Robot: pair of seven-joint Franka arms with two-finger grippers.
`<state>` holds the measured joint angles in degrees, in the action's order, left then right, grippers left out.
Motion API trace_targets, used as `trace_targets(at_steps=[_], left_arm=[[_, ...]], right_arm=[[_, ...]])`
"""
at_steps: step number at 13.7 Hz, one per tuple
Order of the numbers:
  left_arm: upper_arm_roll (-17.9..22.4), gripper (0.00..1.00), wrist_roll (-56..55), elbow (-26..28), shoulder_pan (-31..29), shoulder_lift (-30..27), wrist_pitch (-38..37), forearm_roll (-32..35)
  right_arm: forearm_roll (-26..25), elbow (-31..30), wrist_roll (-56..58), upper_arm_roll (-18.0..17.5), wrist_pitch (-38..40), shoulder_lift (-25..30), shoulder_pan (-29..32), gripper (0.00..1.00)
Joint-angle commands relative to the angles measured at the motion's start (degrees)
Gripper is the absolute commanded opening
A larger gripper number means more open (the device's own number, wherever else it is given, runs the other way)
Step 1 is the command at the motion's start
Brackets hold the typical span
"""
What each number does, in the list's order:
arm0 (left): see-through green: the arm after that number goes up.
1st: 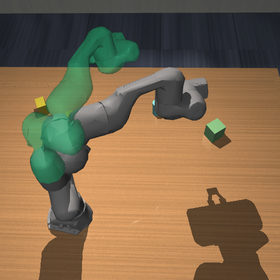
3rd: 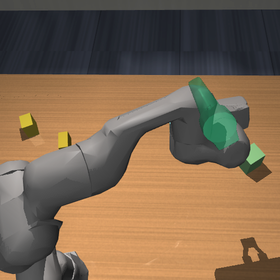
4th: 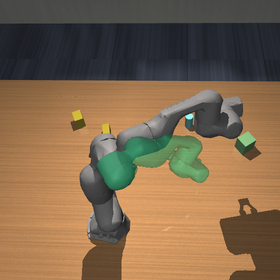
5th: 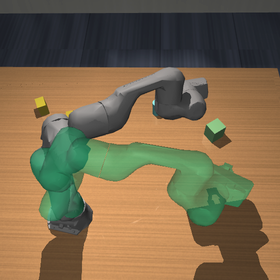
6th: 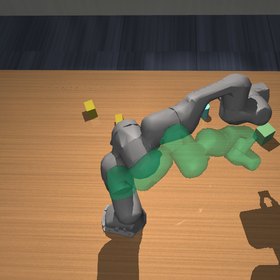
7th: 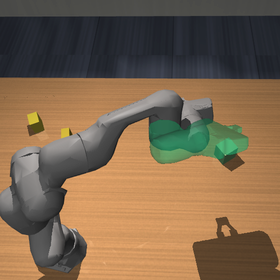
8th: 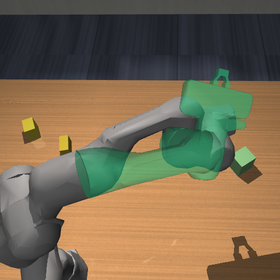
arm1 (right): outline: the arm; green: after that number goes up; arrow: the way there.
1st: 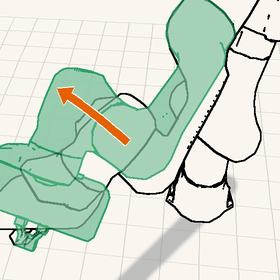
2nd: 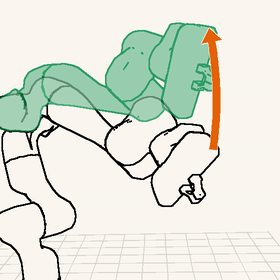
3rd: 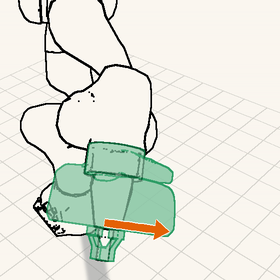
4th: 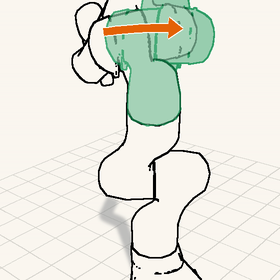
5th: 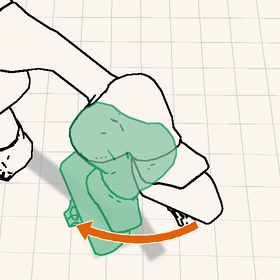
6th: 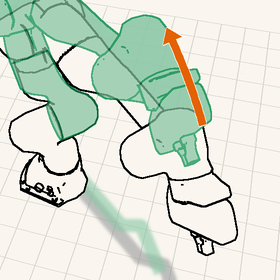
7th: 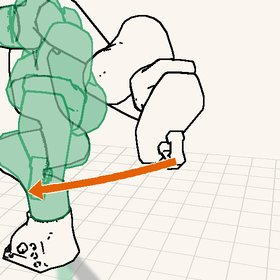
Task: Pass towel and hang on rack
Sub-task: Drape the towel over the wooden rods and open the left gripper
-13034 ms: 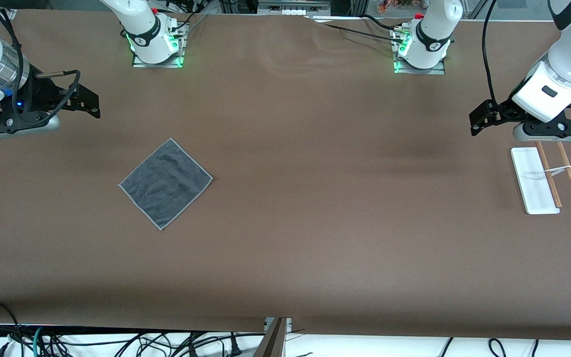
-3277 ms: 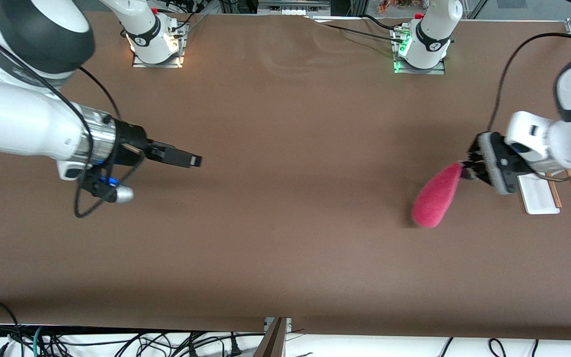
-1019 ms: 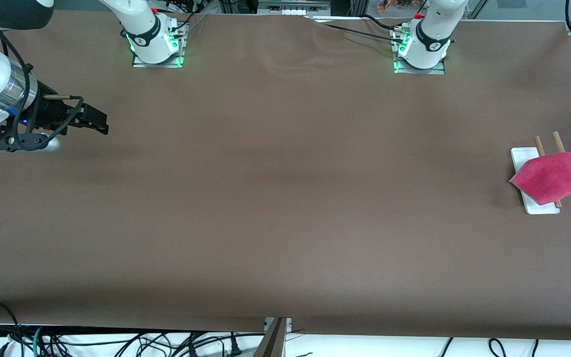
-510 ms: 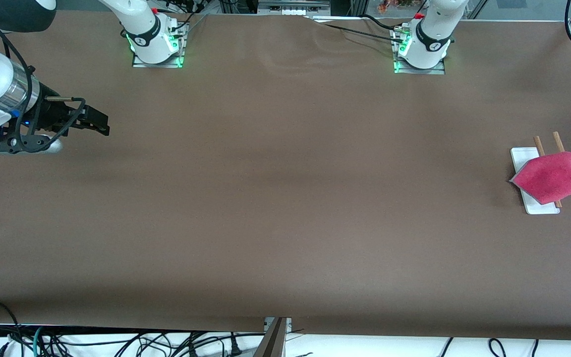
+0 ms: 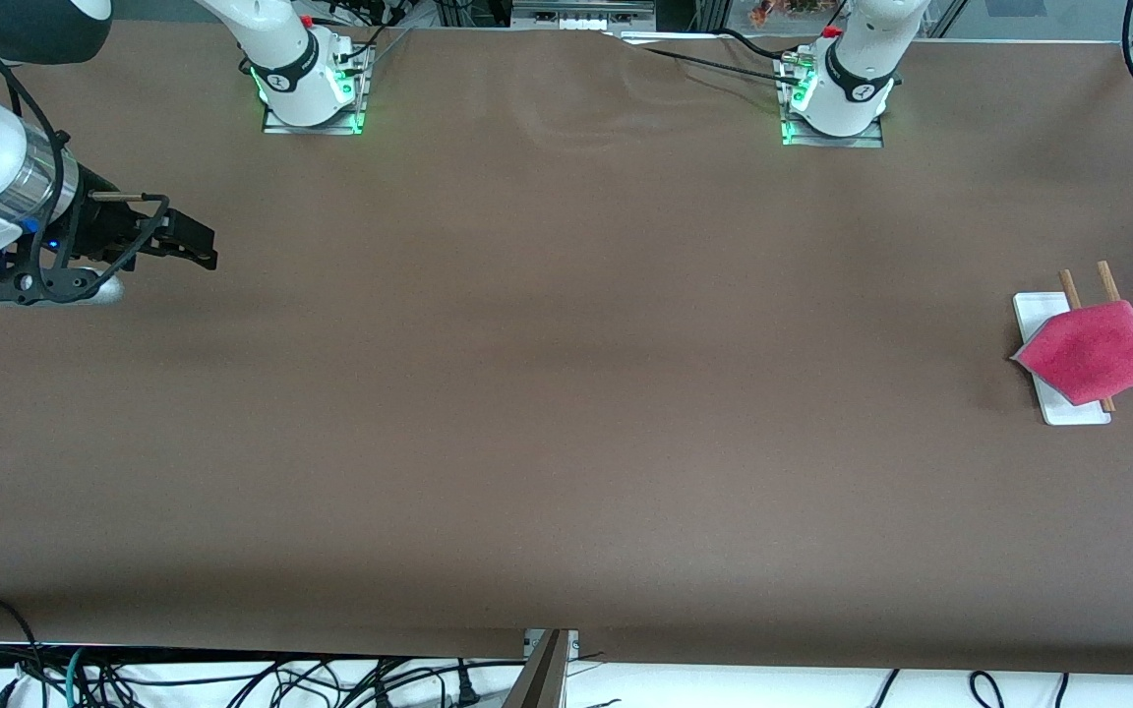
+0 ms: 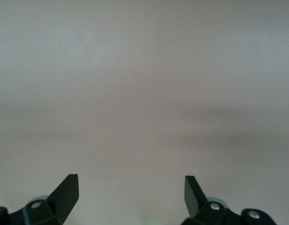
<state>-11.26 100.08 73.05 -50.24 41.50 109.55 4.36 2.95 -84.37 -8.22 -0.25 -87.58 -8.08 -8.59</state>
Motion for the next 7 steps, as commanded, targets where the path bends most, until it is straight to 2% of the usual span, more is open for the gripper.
trace_targets(at_steps=[1,3,7], left_arm=[[-0.2,1.0,-5.3,-0.5,3.0,-6.9,-9.1,1.2],[-0.4,1.0,-13.0,-0.5,6.5,-11.5,-16.0,1.1],[-0.6,1.0,-33.1,-0.5,16.2,-17.1,-27.0,1.0]], right_arm=[[-0.8,-1.0,0.6,0.0,-1.3,0.6,-0.3,1.0],[-0.8,-1.0,0.6,0.0,-1.3,0.6,-0.3,1.0],[-0.9,-1.0,0.6,0.0,-1.8,0.7,-0.3,1.0]])
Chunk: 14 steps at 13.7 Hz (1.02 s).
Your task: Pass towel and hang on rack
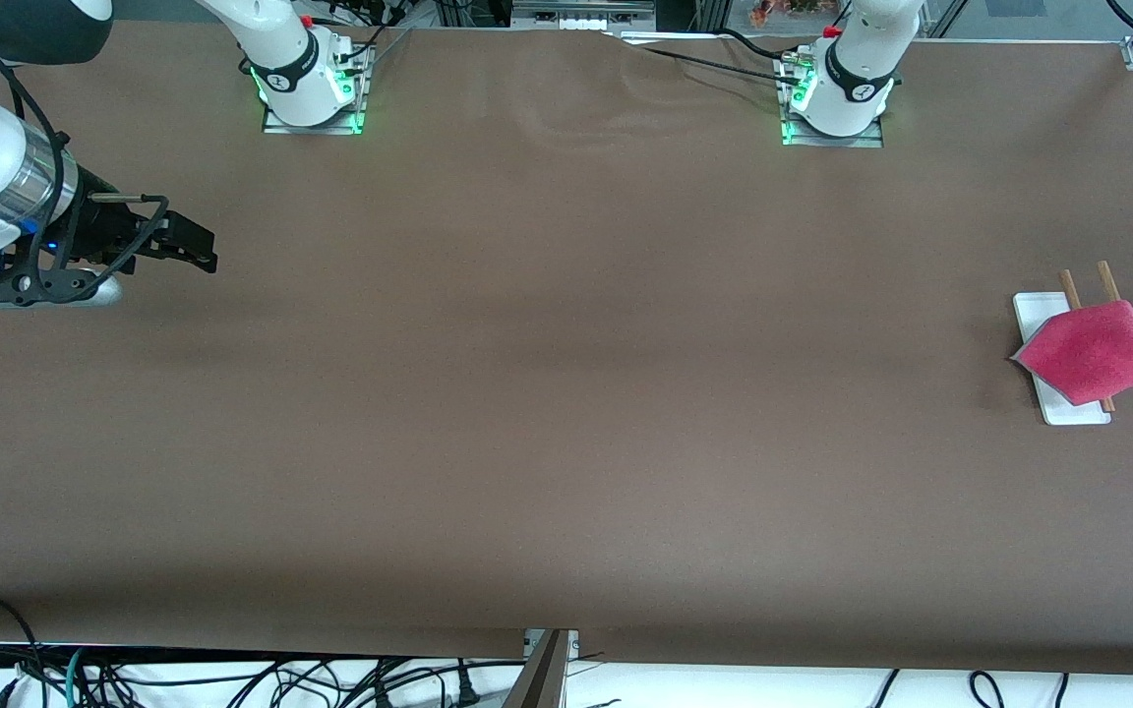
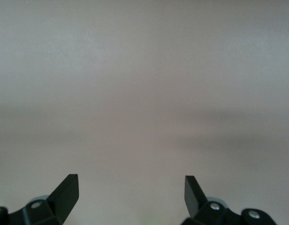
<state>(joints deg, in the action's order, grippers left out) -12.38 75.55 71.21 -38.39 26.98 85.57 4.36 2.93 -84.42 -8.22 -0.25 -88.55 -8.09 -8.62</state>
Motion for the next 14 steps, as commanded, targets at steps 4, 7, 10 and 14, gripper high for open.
trace_targets(at_steps=[4,7,10,14], left_arm=[[-0.4,1.0,-30.7,1.3,16.7,-6.5,-7.7,0.3],[-4.6,1.0,-49.0,2.3,22.2,-8.0,-7.4,-1.1],[-4.2,1.0,-67.8,7.6,29.8,-13.3,-6.6,-1.5],[3.0,1.0,-87.0,19.6,39.2,-22.4,2.5,-5.3]], right_arm=[[-0.9,-0.9,0.6,0.0,-0.8,0.6,-0.3,1.0],[-0.9,-0.9,0.6,0.0,-0.8,0.7,-0.3,1.0],[-1.1,-0.9,0.8,0.2,-0.9,0.7,-0.1,1.0],[-1.1,-1.0,0.8,0.3,-0.9,0.7,0.0,1.0]])
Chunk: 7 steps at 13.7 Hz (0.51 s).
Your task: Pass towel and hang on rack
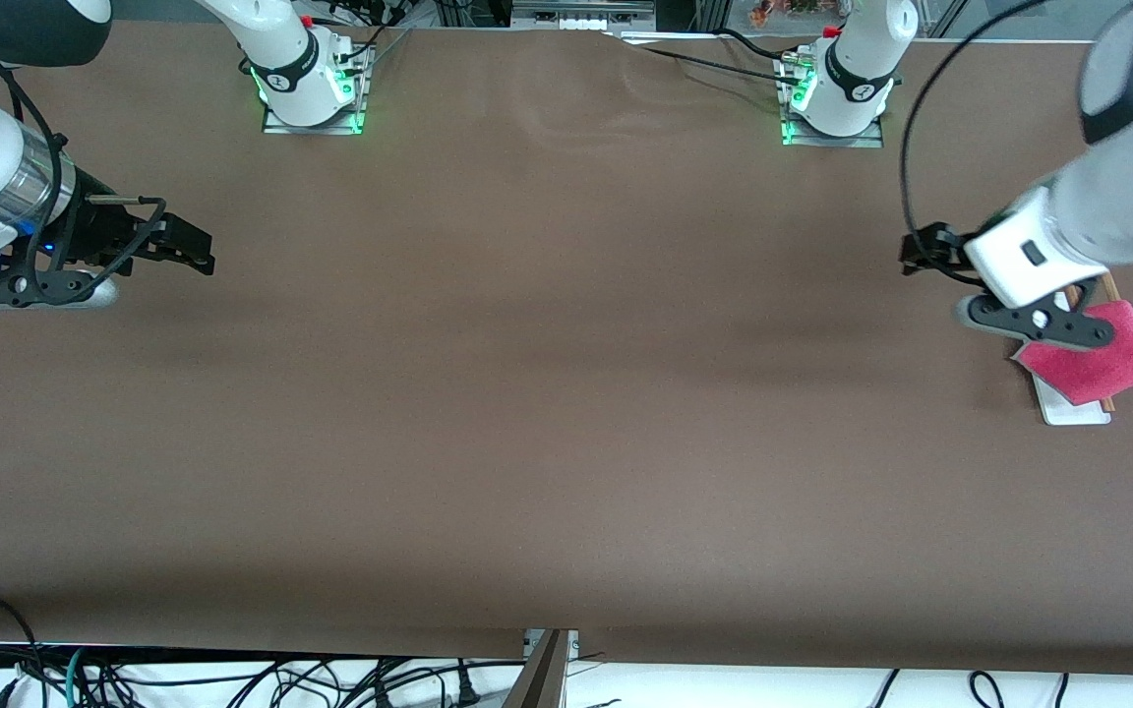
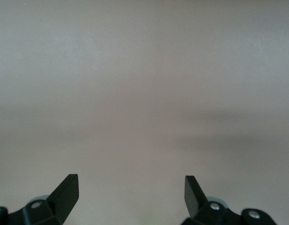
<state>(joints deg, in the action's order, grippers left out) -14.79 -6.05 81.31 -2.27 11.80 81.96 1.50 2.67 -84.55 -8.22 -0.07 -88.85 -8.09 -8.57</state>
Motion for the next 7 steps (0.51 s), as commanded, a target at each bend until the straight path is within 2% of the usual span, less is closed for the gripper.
trace_targets(at_steps=[1,2,3,5,7], left_arm=[[8.8,1.0,-5.3,11.2,4.7,-8.4,9.1,-2.6],[11.2,1.0,-3.7,12.8,5.7,-9.5,11.3,-2.6],[11.8,1.0,-0.7,13.9,5.8,-10.7,12.0,-2.6],[11.9,1.0,5.1,16.7,4.8,-12.3,14.4,-1.9],[11.9,1.0,4.6,22.0,4.1,-15.1,17.7,-1.8]], right_arm=[[-0.8,-1.0,0.8,0.1,-0.8,0.6,0.0,1.0],[-0.8,-1.0,0.8,0.2,-0.9,0.6,0.0,1.0],[-0.8,-1.0,0.8,0.2,-1.0,0.6,0.0,1.0],[-0.7,-1.6,0.8,0.8,-0.9,0.8,0.3,1.0],[-0.7,-2.2,0.9,1.5,-1.0,0.9,0.3,1.0]])
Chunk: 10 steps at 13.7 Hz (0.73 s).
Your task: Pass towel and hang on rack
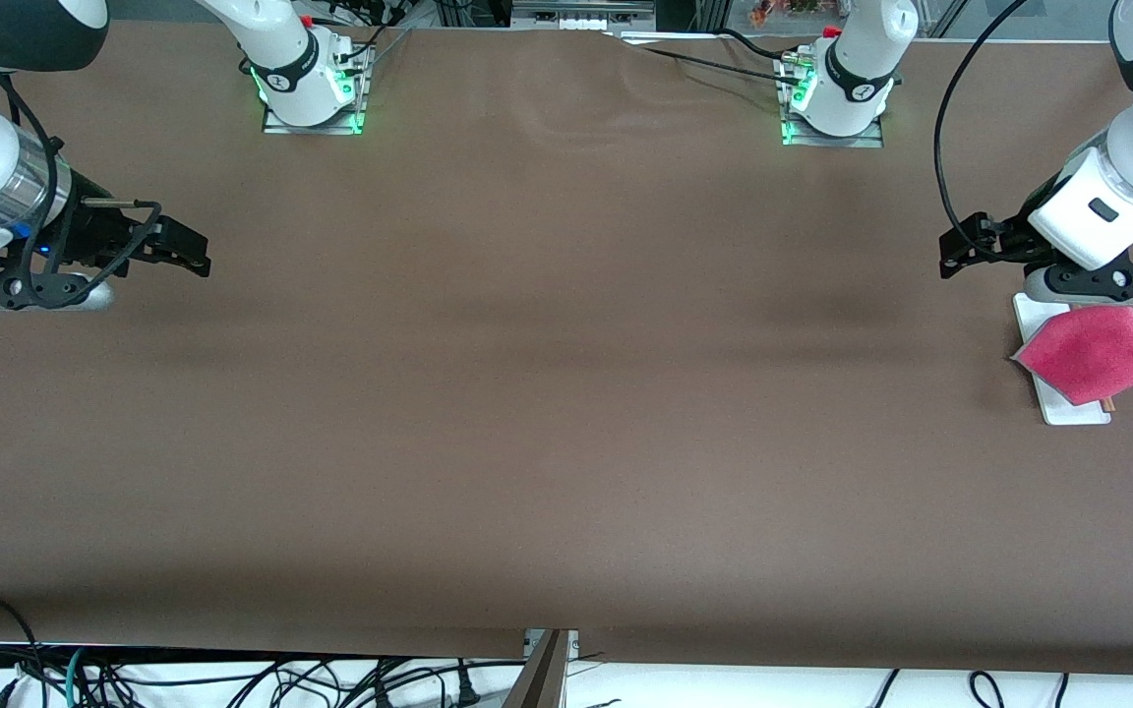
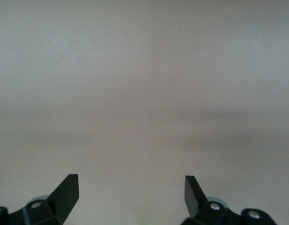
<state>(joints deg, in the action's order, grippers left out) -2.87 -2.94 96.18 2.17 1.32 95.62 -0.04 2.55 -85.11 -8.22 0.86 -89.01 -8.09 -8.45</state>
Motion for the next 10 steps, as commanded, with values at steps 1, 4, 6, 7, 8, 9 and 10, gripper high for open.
trace_targets(at_steps=[1,4,6,7,8,9,10], left_arm=[[-0.2,1.0,1.5,8.3,-0.8,-5.1,5.4,-0.2],[-0.3,1.0,1.6,8.1,-0.8,-5.0,5.5,0.0],[-0.6,1.0,1.9,7.9,-2.0,-4.8,5.6,0.0],[-0.6,1.0,1.8,7.9,-2.0,-4.7,5.6,0.0],[-0.6,1.0,1.7,7.9,-2.0,-4.7,5.5,0.0],[-0.6,1.0,1.7,7.9,-2.0,-4.7,5.5,0.0],[-0.6,1.0,1.7,7.8,-2.0,-4.7,5.5,0.0]], right_arm=[[-0.6,-2.2,0.8,0.6,-0.9,1.1,0.2,1.0],[-0.6,-3.5,0.9,0.6,-1.9,1.6,0.2,1.0],[-0.6,-3.5,0.9,0.7,-1.8,1.8,0.2,1.0],[-0.6,-3.5,0.9,0.7,-1.8,1.8,0.2,1.0],[-0.5,-3.5,0.9,0.7,-1.8,1.8,0.2,1.0],[-0.4,-3.5,0.9,0.7,-1.9,1.8,0.2,1.0],[-0.4,-3.5,0.9,0.7,-1.8,1.8,0.2,1.0]])
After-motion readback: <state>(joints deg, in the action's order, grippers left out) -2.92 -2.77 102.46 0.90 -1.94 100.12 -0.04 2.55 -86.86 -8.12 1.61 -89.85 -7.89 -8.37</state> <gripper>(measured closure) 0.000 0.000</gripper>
